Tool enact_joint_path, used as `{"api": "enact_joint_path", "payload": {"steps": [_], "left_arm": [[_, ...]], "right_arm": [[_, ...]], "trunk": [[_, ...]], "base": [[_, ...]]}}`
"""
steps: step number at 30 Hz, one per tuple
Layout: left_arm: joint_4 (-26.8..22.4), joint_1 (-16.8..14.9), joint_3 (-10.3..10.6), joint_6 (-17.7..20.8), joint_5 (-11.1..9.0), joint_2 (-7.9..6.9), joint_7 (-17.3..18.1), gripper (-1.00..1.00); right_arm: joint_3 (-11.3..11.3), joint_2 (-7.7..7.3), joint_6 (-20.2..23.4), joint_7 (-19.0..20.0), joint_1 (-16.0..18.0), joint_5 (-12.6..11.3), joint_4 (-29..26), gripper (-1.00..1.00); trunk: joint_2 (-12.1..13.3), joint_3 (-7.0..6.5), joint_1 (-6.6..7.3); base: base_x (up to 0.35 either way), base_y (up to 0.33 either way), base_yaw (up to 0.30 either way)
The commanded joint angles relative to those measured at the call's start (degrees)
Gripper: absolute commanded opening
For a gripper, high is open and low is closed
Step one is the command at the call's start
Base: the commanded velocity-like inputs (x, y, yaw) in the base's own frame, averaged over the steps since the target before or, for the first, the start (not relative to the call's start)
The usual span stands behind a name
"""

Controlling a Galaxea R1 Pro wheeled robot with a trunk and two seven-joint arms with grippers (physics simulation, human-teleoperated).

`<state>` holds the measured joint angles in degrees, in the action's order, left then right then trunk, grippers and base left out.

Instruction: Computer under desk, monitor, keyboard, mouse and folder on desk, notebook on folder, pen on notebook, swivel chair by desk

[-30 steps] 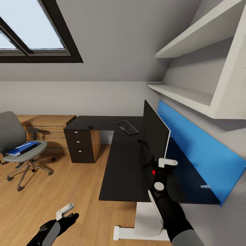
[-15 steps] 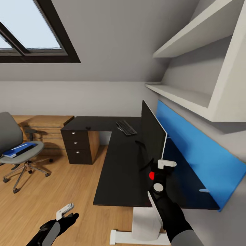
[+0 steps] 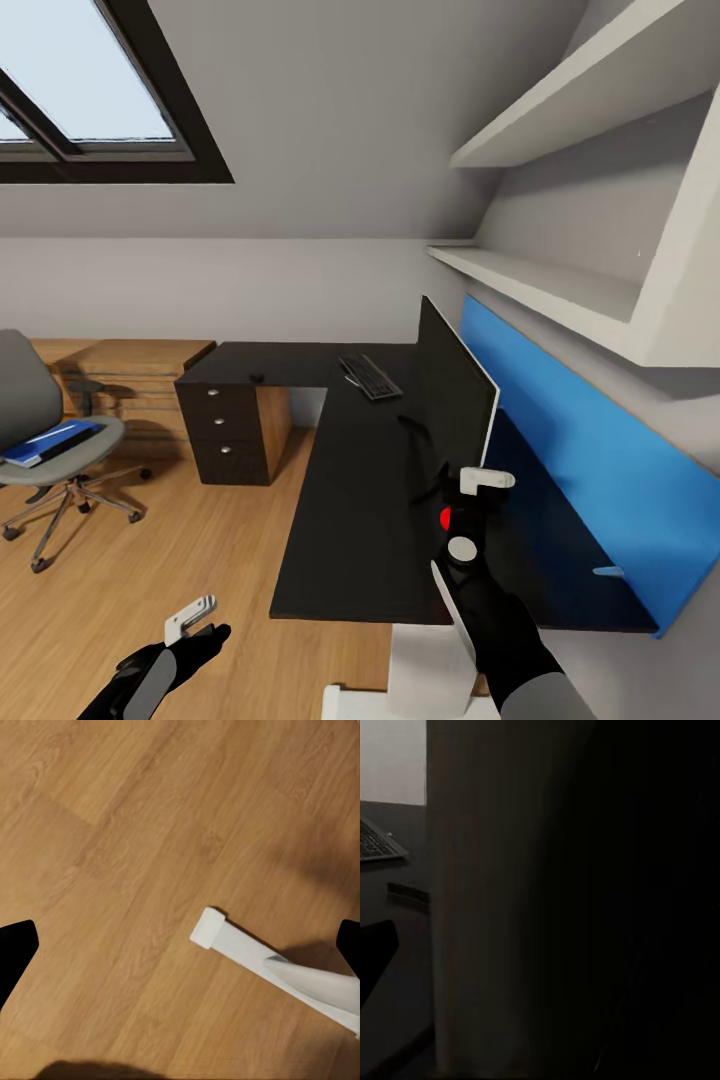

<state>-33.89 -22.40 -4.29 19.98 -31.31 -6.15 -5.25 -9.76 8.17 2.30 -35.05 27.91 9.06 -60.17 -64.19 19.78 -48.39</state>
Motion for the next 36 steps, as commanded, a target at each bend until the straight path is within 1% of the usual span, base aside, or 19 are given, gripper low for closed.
{"api": "enact_joint_path", "payload": {"steps": [1,9,25,36], "left_arm": [[-0.13,-0.01,-0.01,0.32,-0.60,0.00,-0.36,1.00],[-0.13,-0.01,-0.01,0.32,-0.61,0.00,-0.36,1.00],[0.22,-0.03,-0.01,0.32,-0.60,0.00,-0.29,1.00],[0.50,-0.03,0.07,0.32,-0.59,0.01,-0.29,1.00]], "right_arm": [[-0.09,0.00,0.24,-0.28,0.04,0.24,0.04,1.00],[-0.33,0.00,0.24,-0.28,0.04,0.24,0.05,1.00],[-0.34,0.00,0.24,-0.28,0.04,0.24,0.05,1.00],[-0.34,0.00,0.24,-0.28,0.04,0.25,0.05,1.00]], "trunk": [[-0.04,0.07,-0.02],[-0.04,0.07,-0.02],[-0.04,0.07,-0.02],[-0.04,0.07,-0.02]], "base": [[0.093,0.038,0.000],[0.026,0.013,0.000],[0.042,0.058,0.000],[0.006,0.007,0.000]]}}
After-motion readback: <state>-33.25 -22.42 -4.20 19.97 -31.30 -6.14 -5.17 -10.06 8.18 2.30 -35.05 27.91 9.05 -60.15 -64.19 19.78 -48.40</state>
